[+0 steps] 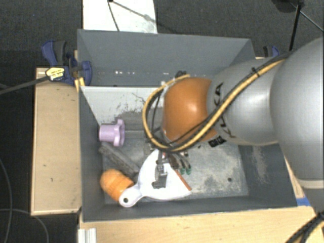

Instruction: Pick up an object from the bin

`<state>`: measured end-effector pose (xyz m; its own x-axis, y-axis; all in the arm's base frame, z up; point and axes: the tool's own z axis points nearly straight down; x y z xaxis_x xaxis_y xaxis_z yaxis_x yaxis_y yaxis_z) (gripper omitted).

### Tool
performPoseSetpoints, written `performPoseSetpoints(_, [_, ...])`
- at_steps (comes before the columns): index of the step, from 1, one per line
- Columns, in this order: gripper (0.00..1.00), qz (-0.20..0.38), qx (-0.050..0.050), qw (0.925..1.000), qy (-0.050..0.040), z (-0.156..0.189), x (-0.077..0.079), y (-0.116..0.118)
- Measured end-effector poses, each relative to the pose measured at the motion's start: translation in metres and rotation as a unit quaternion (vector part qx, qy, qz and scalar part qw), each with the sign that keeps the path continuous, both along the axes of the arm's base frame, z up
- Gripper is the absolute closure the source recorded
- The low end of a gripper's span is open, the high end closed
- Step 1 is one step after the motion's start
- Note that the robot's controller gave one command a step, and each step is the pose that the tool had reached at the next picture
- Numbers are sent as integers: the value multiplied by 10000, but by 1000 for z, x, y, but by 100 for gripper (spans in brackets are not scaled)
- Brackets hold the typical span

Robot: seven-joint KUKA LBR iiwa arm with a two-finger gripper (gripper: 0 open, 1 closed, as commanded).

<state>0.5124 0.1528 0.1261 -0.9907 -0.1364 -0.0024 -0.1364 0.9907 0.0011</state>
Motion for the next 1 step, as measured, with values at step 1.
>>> performPoseSetpoints(1, [0,415,-2,9991,-16,-12,4,2])
